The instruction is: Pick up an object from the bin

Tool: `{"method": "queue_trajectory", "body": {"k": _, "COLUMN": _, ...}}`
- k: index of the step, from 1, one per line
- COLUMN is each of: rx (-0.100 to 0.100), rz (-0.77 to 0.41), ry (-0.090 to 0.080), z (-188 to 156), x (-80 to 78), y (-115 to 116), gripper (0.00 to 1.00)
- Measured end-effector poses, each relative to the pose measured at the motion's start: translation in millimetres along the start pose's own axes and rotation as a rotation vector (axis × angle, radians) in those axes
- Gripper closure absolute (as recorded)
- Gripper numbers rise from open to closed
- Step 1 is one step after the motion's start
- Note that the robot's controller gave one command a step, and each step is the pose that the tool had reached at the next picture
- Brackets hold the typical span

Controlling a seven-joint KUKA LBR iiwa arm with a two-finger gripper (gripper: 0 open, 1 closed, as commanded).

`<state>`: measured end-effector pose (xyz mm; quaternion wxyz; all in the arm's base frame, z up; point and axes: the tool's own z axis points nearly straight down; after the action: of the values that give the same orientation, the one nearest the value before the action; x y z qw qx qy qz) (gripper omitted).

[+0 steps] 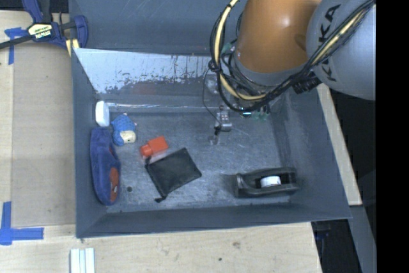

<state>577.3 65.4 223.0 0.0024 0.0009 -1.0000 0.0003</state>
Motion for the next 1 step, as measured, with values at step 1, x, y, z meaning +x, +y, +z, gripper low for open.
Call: {"method": "queue_trajectory", "body": {"k": 1, "rx": -0.003, "rz": -0.149, "ry": -0.014, "z": 153.5, "x": 44.0, "y": 71.9, "gripper": 0.00}}
